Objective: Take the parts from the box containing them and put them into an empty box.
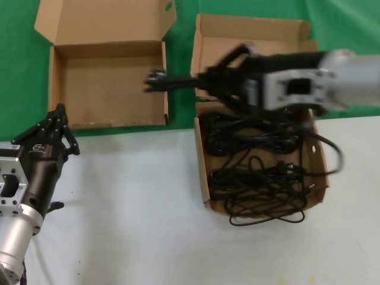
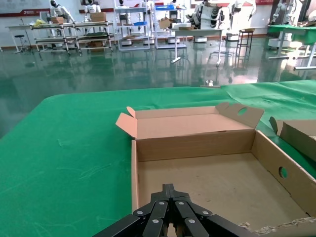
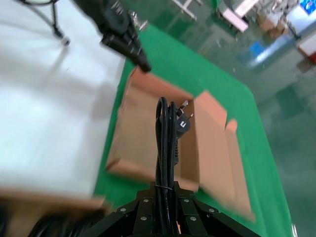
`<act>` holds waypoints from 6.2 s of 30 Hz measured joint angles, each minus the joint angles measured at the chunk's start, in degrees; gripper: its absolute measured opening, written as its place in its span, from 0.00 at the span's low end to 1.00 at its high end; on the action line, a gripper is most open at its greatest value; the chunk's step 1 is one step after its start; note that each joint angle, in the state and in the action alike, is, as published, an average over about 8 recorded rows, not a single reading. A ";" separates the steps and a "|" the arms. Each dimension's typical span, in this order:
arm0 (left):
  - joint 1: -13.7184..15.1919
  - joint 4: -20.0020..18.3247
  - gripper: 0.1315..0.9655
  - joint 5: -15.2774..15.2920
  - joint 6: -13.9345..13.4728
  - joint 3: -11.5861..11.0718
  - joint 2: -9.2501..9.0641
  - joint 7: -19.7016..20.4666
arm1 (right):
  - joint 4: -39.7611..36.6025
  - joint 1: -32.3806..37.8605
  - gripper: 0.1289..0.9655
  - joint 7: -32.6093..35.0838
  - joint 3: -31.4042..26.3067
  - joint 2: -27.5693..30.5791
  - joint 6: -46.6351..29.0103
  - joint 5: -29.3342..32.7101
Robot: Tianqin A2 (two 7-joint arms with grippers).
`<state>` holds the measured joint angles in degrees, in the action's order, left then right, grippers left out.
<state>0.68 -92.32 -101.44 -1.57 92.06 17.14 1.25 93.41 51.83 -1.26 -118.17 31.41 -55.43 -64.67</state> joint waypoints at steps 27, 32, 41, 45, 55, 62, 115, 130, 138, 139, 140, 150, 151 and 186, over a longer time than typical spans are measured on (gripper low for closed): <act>0.00 0.00 0.02 0.00 0.00 0.00 0.00 0.00 | -34.76 14.00 0.10 14.90 -8.02 -26.96 16.61 2.57; 0.00 0.00 0.02 0.00 0.00 0.00 0.00 0.00 | -36.35 14.17 0.14 16.24 -7.95 -27.64 17.75 1.67; 0.00 0.00 0.02 0.00 0.00 0.00 0.00 0.00 | -35.25 13.23 0.22 16.40 -6.65 -26.11 18.55 0.01; 0.00 0.00 0.02 0.00 0.00 0.00 0.00 0.00 | -30.86 11.10 0.29 14.43 -4.90 -23.13 19.05 0.69; 0.00 0.00 0.02 0.00 0.00 0.00 0.00 0.00 | -9.46 -1.34 0.53 2.89 4.55 -14.76 18.14 8.71; 0.00 0.00 0.02 0.00 0.00 0.00 0.00 0.00 | 4.93 -12.24 0.70 -6.20 13.46 -12.42 14.89 16.41; -0.34 0.33 0.72 -0.85 0.79 -0.19 0.03 -0.63 | 4.19 -35.17 1.00 -4.21 22.43 -12.93 34.77 -10.06; -0.48 0.45 0.91 -1.19 1.11 -0.27 0.04 -0.88 | 1.79 -41.91 1.00 -2.00 24.08 -13.46 43.13 -21.55; -0.56 0.52 0.98 -1.38 1.28 -0.31 0.04 -1.02 | 0.51 -45.51 1.00 -0.81 24.96 -13.73 47.60 -27.70; -0.56 0.53 0.99 -1.40 1.30 -0.32 0.04 -1.04 | 0.35 -45.96 1.00 -0.66 25.07 -13.77 48.16 -28.47; -0.57 0.54 0.99 -1.42 1.32 -0.32 0.04 -1.05 | 0.20 -46.40 1.00 -0.52 25.18 -13.80 48.70 -29.22; -0.65 0.62 1.00 -1.62 1.50 -0.37 0.05 -1.19 | -1.19 -50.29 1.00 0.76 26.13 -14.10 53.53 -35.85; -0.65 0.62 1.00 -1.62 1.51 -0.37 0.05 -1.20 | -1.24 -50.45 1.00 0.81 26.17 -14.12 53.73 -36.12; -0.66 0.62 1.00 -1.64 1.52 -0.37 0.05 -1.21 | -1.33 -50.70 1.00 0.89 26.22 -14.13 54.03 -36.54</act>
<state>0.02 -91.69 -103.08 -0.05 91.69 17.19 0.04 92.08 1.13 -0.37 -91.95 17.28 -1.40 -101.20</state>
